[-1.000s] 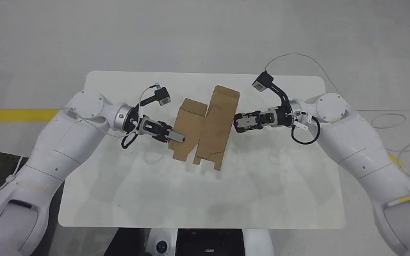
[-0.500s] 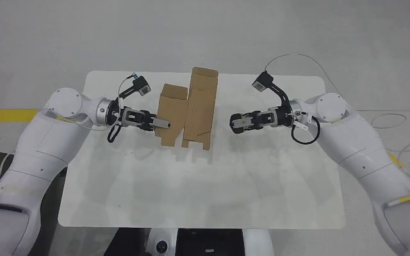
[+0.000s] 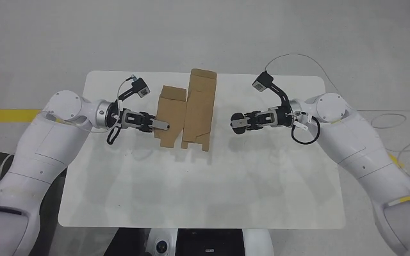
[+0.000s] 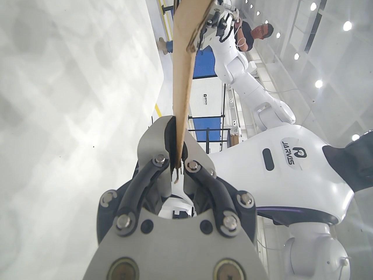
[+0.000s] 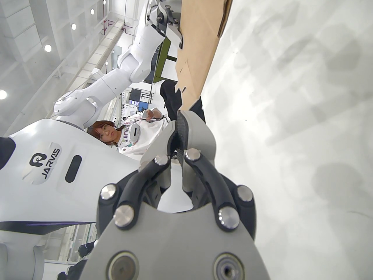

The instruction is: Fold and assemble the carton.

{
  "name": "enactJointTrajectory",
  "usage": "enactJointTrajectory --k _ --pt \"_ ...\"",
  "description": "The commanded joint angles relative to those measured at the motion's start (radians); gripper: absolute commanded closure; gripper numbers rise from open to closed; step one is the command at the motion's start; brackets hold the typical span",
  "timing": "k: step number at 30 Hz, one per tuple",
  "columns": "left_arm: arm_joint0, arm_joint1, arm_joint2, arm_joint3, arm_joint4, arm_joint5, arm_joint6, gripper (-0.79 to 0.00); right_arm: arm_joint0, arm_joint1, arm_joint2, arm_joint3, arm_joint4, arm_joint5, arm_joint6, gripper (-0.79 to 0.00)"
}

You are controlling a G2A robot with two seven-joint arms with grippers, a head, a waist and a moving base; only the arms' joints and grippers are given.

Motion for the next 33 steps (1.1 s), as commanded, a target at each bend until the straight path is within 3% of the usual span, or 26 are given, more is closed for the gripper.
enactJointTrajectory --k 1,15,17,18,26,33 --pt "0.001 -0.001 0.004 -0.011 -0.001 0.005 -0.005 0.0 -0.013 0.0 0.006 -0.022 -0.019 0.011 -0.03 0.0" --pt "0.02 -0.001 0.024 -0.08 0.011 0.024 -0.024 0.0 -0.053 0.006 0.085 -0.028 -0.105 0.086 -0.106 0.0" --pt "0.023 -0.001 0.028 -0.089 0.01 0.028 -0.028 0.0 -0.057 0.006 0.094 -0.03 -0.111 0.092 -0.107 -0.052" --pt "0.024 -0.001 0.03 -0.093 0.009 0.029 -0.029 0.0 -0.058 0.005 0.098 -0.031 -0.114 0.094 -0.107 -0.132" --pt "0.025 -0.004 0.045 -0.112 0.01 0.032 -0.033 0.0 -0.07 -0.006 0.112 -0.046 -0.127 0.103 -0.107 -0.219" --pt "0.018 -0.011 0.065 -0.122 0.011 0.032 -0.032 0.0 -0.073 -0.02 0.115 -0.054 -0.122 0.107 -0.085 -0.175"
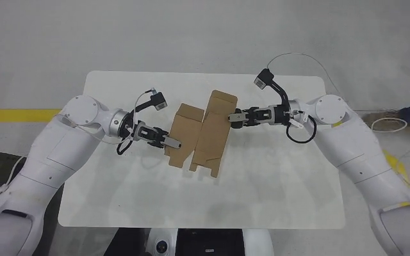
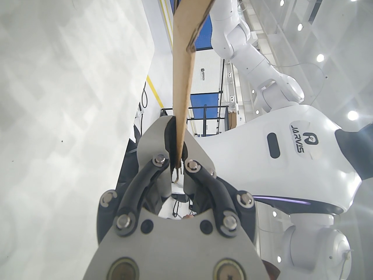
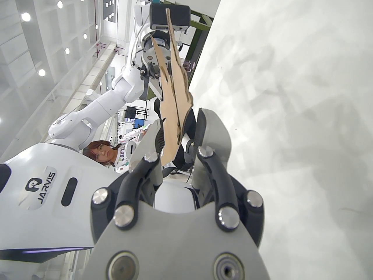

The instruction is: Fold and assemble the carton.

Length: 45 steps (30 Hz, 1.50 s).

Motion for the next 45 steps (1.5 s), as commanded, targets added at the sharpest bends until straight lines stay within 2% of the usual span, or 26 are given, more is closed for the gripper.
enactJointTrajectory --k 1,6,8,10,22,23,24,25,26,31,35,45 --pt "-0.003 -0.002 0.006 0.0 0.003 -0.002 0.002 0.0 0.0 -0.005 -0.002 -0.005 0.006 -0.001 0.011 -0.172" --pt "-0.015 -0.009 0.019 0.009 0.002 -0.005 0.005 0.0 -0.001 -0.019 -0.007 -0.007 0.019 -0.003 0.032 -0.157" --pt "-0.019 -0.011 0.023 0.01 -0.001 -0.005 0.005 0.0 -0.001 -0.024 -0.009 -0.002 0.021 -0.004 0.039 -0.099" --pt "-0.022 -0.012 0.026 0.012 -0.003 -0.005 0.005 0.0 0.0 -0.03 -0.011 0.003 0.023 -0.004 0.045 0.0" --pt "-0.026 -0.016 0.031 0.012 -0.012 -0.003 0.004 0.0 0.002 -0.055 0.003 0.039 0.055 -0.02 0.087 0.0" --pt "-0.025 -0.016 0.028 0.012 -0.017 -0.005 0.005 -0.12 0.002 -0.056 0.005 0.041 0.055 -0.02 0.089 0.0" --pt "-0.024 -0.015 0.025 0.012 -0.022 -0.005 0.005 -0.336 0.001 -0.058 0.007 0.042 0.056 -0.021 0.09 0.0" --pt "-0.023 -0.014 0.02 0.012 -0.028 -0.007 0.007 -0.65 -0.001 -0.059 0.008 0.043 0.057 -0.022 0.09 0.0" --pt "-0.02 -0.014 0.015 0.011 -0.035 -0.009 0.009 -0.785 -0.003 -0.06 0.011 0.045 0.058 -0.021 0.087 0.0" --pt "0.004 -0.011 -0.024 0.024 -0.094 -0.02 0.02 -0.785 -0.026 -0.063 0.038 0.047 0.059 -0.022 0.02 0.0" --pt "0.031 -0.016 -0.053 0.047 -0.138 -0.044 0.044 -0.785 -0.058 -0.059 0.07 0.019 0.036 -0.006 -0.088 0.0" --pt "0.061 -0.058 -0.066 0.116 -0.194 -0.109 0.109 -0.785 -0.147 -0.048 0.134 -0.144 -0.111 0.057 -0.329 0.0"
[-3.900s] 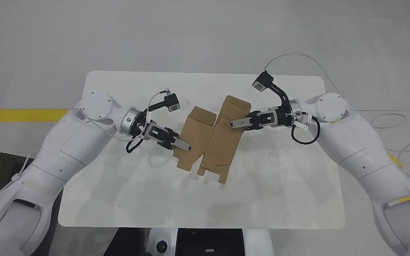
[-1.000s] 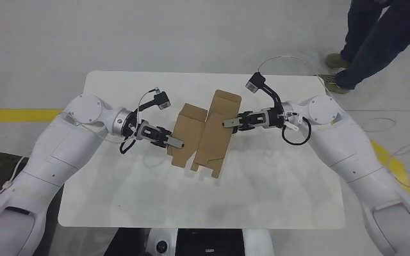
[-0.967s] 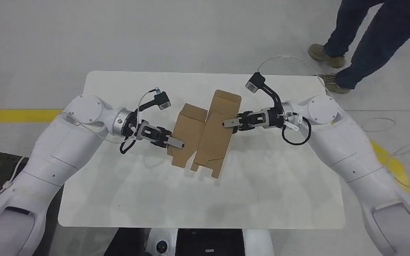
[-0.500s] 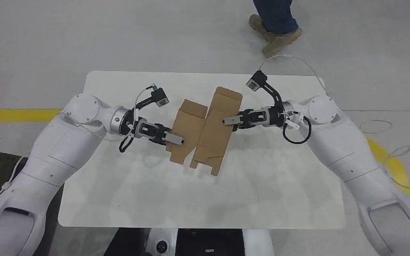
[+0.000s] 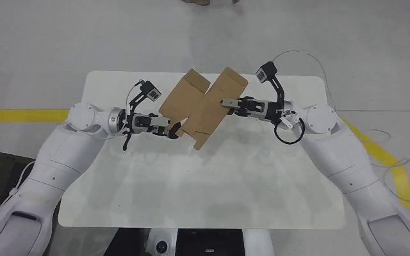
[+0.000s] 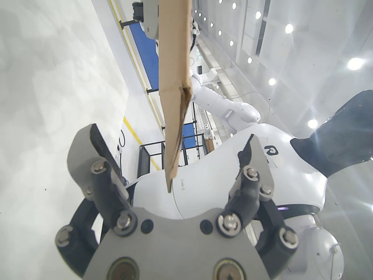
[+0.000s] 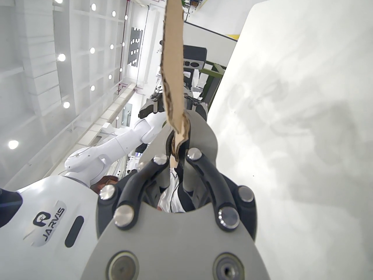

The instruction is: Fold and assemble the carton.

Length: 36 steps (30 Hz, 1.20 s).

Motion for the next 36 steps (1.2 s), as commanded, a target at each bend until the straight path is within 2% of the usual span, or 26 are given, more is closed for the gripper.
enactJointTrajectory --k 1,7,19,28,36 --pt "-0.002 -0.009 -0.004 0.016 -0.011 -0.009 0.009 -0.785 -0.015 0.003 0.012 -0.028 -0.046 0.022 -0.041 0.0" --pt "0.001 -0.025 -0.032 0.046 -0.022 -0.022 0.023 -0.785 -0.072 0.01 0.045 -0.098 -0.108 0.065 -0.114 0.0" --pt "0.032 -0.037 -0.101 0.03 -0.023 0.028 -0.028 -0.785 -0.131 0.013 0.092 -0.156 -0.238 0.115 -0.213 0.0" --pt "0.053 -0.04 -0.178 0.005 -0.03 0.047 -0.047 -0.785 -0.151 0.008 0.098 -0.183 -0.274 0.135 -0.196 0.0" --pt "0.032 -0.061 -0.18 0.056 0.0 0.026 -0.026 -0.785 -0.145 -0.002 0.1 -0.199 -0.274 0.124 -0.181 0.0"
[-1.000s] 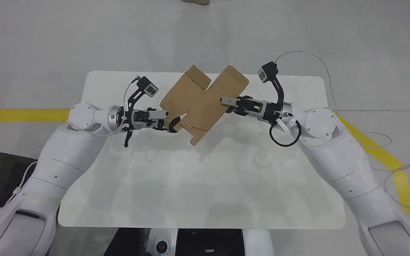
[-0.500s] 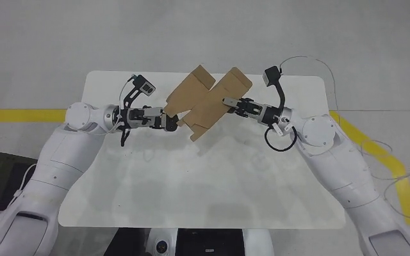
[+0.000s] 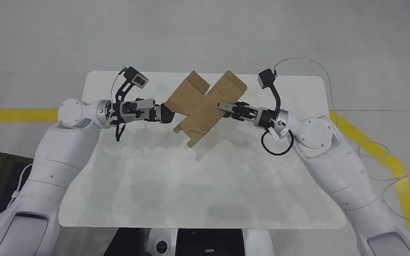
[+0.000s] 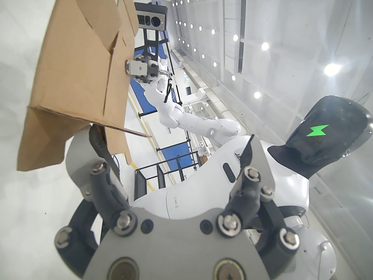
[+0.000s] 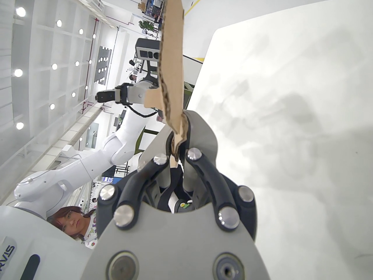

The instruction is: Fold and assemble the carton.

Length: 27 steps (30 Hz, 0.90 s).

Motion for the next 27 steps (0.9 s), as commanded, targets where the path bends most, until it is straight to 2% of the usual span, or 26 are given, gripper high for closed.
enactJointTrajectory --k 1,7,10,12,13,21,27 --pt "-0.004 -0.006 0.006 0.016 0.0 0.001 -0.001 -0.785 0.0 -0.001 0.003 -0.003 -0.002 -0.001 0.003 0.0" --pt "-0.008 -0.02 0.004 0.051 0.002 0.003 -0.003 -0.785 -0.006 -0.005 0.012 -0.009 -0.007 -0.005 0.007 0.0" --pt "-0.009 -0.025 0.0 0.064 -0.001 0.006 -0.006 -0.542 -0.008 -0.008 0.013 -0.01 -0.009 -0.005 0.012 0.0" --pt "-0.011 -0.028 -0.003 0.068 0.001 0.009 -0.009 -0.422 -0.007 -0.011 0.012 -0.009 -0.011 -0.005 0.014 0.0" --pt "-0.011 -0.03 -0.004 0.069 0.002 0.011 -0.011 -0.388 -0.007 -0.012 0.012 -0.008 -0.011 -0.005 0.014 0.0" --pt "-0.003 -0.04 -0.012 0.09 0.02 0.022 -0.022 -0.323 -0.007 -0.018 0.017 0.002 -0.034 -0.001 0.015 0.0" --pt "-0.006 -0.048 -0.007 0.108 0.055 0.032 -0.032 -0.32 -0.008 -0.022 0.023 0.0 -0.048 0.004 0.018 0.0"
